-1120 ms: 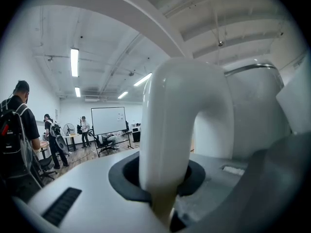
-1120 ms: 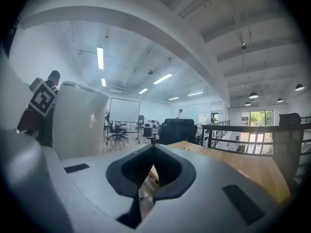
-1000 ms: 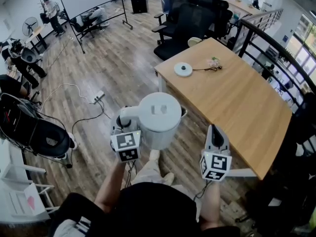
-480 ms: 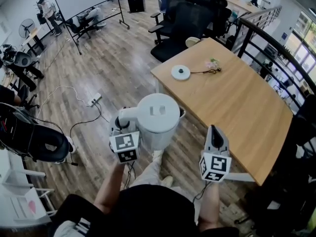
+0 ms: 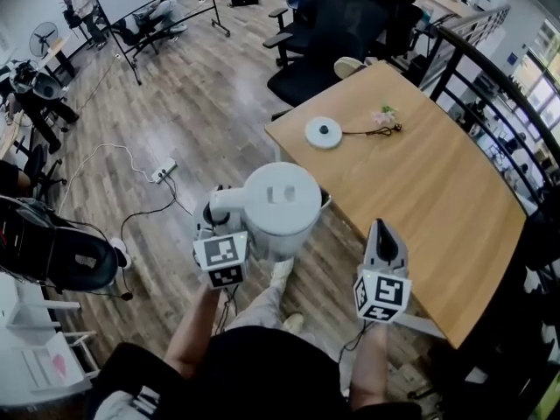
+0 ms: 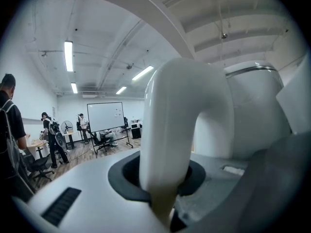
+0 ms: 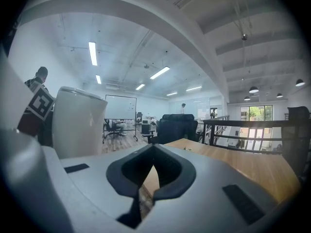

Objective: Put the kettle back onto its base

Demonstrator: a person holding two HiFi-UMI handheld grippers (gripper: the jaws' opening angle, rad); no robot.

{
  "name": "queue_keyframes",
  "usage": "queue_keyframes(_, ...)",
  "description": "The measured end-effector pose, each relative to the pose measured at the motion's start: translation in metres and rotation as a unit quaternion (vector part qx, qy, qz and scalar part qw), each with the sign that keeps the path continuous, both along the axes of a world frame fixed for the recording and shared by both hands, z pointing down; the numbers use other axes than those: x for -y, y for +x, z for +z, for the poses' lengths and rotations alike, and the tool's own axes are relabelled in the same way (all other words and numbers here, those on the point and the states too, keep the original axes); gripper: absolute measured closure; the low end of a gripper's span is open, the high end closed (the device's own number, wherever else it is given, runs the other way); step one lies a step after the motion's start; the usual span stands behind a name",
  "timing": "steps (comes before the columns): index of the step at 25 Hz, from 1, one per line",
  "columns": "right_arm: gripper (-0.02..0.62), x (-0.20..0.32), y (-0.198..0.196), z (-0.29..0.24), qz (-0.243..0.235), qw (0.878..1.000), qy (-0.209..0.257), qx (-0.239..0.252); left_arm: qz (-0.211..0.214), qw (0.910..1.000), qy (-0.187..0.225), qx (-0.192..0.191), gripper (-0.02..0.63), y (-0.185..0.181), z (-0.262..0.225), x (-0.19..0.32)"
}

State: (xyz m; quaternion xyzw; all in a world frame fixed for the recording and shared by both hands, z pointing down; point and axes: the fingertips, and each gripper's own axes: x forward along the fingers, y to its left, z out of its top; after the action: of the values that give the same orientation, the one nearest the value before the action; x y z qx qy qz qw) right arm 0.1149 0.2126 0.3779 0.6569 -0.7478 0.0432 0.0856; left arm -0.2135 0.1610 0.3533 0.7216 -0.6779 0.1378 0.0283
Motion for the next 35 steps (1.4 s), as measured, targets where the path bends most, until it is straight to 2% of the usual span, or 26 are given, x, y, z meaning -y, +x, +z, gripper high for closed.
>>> queue_keyframes(7, 0.597, 0.056, 0.014, 0.007, 0.014, 1.0, -0.019, 0.0, 0.01, 0.9999, -0.001, -0.002, 0.548, 0.014, -0.004, 0.067)
queue_keyframes(10, 0.597, 0.077, 0.015, 0.0, 0.019, 1.0, -0.019, 0.003, 0.014, 0.9999, 0.0, 0.009, 0.546, 0.018, -0.009, 0.091)
queue_keyframes(13, 0.597, 0.095, 0.021, 0.005, 0.027, 0.999, -0.028, 0.0, 0.025, 0.9997, 0.001, 0.001, 0.546, 0.026, -0.01, 0.113)
queue_keyframes(22, 0.597, 0.15, 0.025, -0.001, 0.042, 0.999, -0.025, -0.002, 0.044, 0.999, -0.004, -0.01, 0.544, 0.037, -0.008, 0.18)
queue_keyframes(30, 0.597, 0.195, 0.029, 0.004, 0.058, 0.998, -0.033, -0.003, 0.062, 0.9979, 0.009, -0.017, 0.543, 0.049, -0.015, 0.241)
queue_keyframes(35, 0.597, 0.215, 0.029, 0.008, 0.068, 0.997, -0.029, -0.003, 0.073, 0.9973, 0.01, -0.009, 0.54, 0.048, -0.001, 0.266)
